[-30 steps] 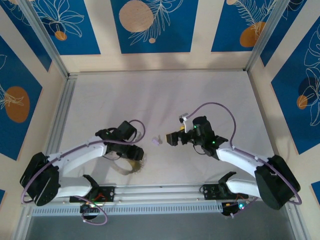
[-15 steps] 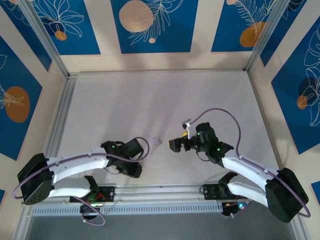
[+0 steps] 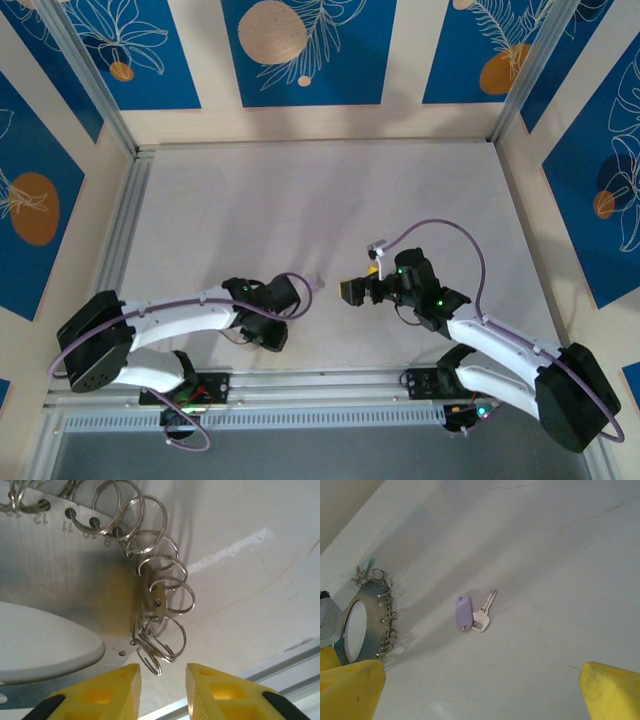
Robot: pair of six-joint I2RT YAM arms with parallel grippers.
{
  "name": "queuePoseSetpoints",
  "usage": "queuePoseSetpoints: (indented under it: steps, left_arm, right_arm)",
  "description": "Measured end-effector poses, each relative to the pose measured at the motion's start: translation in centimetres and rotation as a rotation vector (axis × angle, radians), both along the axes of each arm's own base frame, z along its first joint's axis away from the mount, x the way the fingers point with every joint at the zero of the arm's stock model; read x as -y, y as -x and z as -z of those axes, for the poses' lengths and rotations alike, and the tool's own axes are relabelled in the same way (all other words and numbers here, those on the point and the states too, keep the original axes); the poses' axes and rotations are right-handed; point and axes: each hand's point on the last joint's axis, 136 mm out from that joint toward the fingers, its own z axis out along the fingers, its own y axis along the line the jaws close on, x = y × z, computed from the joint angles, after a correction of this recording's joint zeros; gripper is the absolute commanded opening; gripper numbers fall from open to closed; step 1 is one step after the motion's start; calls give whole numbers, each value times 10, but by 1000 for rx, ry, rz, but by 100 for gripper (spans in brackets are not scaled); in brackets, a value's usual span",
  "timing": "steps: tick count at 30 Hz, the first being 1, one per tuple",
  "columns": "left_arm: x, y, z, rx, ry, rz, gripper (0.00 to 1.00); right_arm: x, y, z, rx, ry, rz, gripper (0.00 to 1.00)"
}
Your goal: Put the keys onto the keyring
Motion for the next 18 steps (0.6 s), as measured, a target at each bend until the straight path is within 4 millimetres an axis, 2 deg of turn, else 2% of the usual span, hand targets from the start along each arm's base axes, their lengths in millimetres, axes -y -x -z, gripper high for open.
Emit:
queuePoseSetpoints:
  steps: [18]
  left_arm:
    - [-7, 1, 3, 23, -54, 20, 25]
  right_arm:
    - [2, 2, 0, 7, -2, 3, 99]
